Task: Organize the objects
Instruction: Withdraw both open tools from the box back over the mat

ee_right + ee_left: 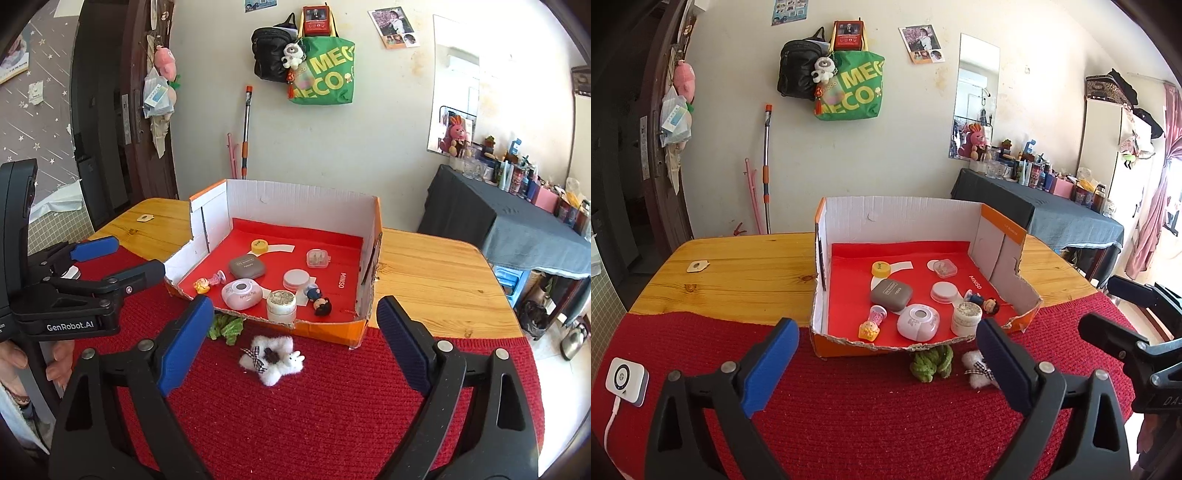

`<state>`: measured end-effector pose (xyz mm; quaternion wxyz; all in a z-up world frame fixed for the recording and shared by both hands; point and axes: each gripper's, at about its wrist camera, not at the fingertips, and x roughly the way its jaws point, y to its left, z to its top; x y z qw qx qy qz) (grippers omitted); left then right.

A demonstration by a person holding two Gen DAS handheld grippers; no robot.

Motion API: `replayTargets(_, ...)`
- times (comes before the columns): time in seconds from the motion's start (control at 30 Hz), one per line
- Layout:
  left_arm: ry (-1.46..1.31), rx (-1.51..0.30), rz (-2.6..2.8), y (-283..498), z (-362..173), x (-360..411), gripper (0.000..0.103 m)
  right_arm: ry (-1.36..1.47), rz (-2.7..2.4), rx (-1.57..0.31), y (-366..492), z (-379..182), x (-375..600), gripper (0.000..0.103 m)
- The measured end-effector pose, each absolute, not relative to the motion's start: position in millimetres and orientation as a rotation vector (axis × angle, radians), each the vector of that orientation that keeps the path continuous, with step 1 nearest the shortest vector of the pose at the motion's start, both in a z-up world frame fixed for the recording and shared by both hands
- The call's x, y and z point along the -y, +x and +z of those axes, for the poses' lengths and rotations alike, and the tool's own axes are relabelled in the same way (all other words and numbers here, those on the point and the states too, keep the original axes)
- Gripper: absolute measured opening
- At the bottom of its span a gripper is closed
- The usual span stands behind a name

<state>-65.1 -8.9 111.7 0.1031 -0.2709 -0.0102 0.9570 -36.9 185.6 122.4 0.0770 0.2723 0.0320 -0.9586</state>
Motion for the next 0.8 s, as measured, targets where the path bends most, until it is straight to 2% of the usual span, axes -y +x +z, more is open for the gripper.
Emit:
replayTargets(0.4,-0.946,0.003,2.756,-50,64,3,0.103,0.988,-2.825,-0.058,-34,60,-188,0.097)
replayTargets(0.8,-1.065,-0.053,2.671,-72,47,-3,0.103,1.137,-2.734,-0.1,-62,36,-186,0.097)
